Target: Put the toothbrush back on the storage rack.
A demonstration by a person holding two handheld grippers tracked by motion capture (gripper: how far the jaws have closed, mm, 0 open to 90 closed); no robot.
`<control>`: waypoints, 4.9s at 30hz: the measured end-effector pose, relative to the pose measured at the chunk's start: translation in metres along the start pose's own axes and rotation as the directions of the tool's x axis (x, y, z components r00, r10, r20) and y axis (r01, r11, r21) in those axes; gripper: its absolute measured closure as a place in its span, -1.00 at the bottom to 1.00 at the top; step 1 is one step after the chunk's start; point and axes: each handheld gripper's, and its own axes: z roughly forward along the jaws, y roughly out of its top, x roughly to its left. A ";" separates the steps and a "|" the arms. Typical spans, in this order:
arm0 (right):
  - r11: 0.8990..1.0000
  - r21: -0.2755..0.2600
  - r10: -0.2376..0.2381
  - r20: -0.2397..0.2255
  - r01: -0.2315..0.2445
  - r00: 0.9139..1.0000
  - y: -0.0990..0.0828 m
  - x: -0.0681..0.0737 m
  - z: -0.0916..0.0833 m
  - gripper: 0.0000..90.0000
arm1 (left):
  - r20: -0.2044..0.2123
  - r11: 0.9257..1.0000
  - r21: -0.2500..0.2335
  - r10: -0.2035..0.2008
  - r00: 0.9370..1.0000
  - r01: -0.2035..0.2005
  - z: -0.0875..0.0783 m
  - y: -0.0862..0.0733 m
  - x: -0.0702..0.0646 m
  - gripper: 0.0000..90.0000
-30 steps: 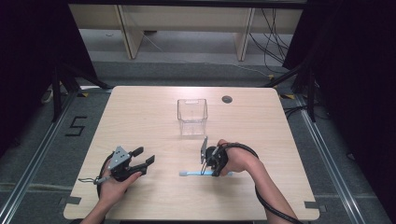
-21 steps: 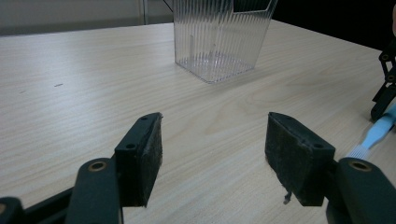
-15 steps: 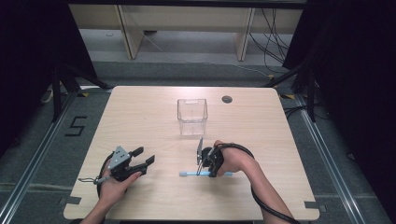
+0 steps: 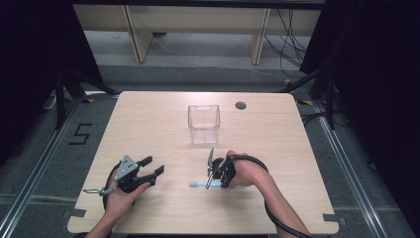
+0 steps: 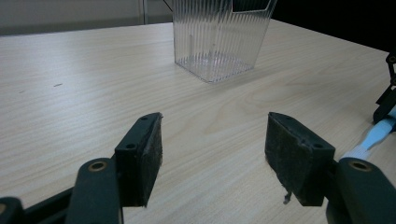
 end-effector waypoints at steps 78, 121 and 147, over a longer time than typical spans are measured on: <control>0.248 -0.932 0.639 -0.047 -0.264 0.768 -0.086 0.020 -0.010 0.76 | 0.002 1.000 0.000 -0.014 1.000 0.014 0.001 -0.001 -0.001 -0.19; 0.133 -0.963 0.679 -0.084 -0.235 0.730 -0.064 0.030 -0.004 0.76 | 0.255 0.994 -0.072 -0.057 0.965 0.078 0.040 0.093 -0.048 0.00; 0.192 -0.959 0.671 -0.024 -0.206 0.741 -0.036 0.032 -0.002 0.76 | 0.359 0.990 -0.016 -0.125 0.925 0.140 0.087 0.119 -0.070 0.42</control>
